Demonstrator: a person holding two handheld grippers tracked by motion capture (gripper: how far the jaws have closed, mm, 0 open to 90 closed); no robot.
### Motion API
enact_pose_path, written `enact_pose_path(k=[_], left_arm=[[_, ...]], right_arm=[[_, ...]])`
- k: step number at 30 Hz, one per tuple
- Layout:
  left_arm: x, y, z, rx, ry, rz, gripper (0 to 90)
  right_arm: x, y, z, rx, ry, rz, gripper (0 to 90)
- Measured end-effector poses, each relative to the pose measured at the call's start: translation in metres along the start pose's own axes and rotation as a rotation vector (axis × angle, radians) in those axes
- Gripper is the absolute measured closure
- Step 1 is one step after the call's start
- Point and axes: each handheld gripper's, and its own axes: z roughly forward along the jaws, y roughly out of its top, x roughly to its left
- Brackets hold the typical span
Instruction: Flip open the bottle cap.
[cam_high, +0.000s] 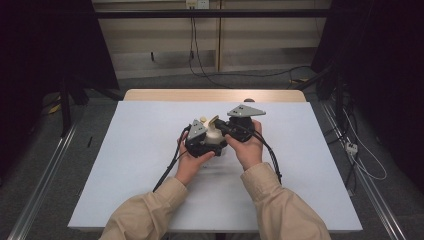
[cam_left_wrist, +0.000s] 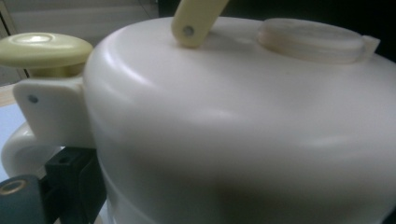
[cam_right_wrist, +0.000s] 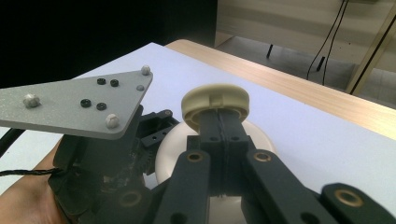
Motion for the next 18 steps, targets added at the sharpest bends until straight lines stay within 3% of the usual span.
enact_pose_path(k=[18], left_arm=[[0.0000,-0.0001,0.0000,-0.001,0.001,-0.002,5.4]], right_arm=[[-0.0006,0.0046,0.0045,0.009,-0.012,-0.010,90.0]])
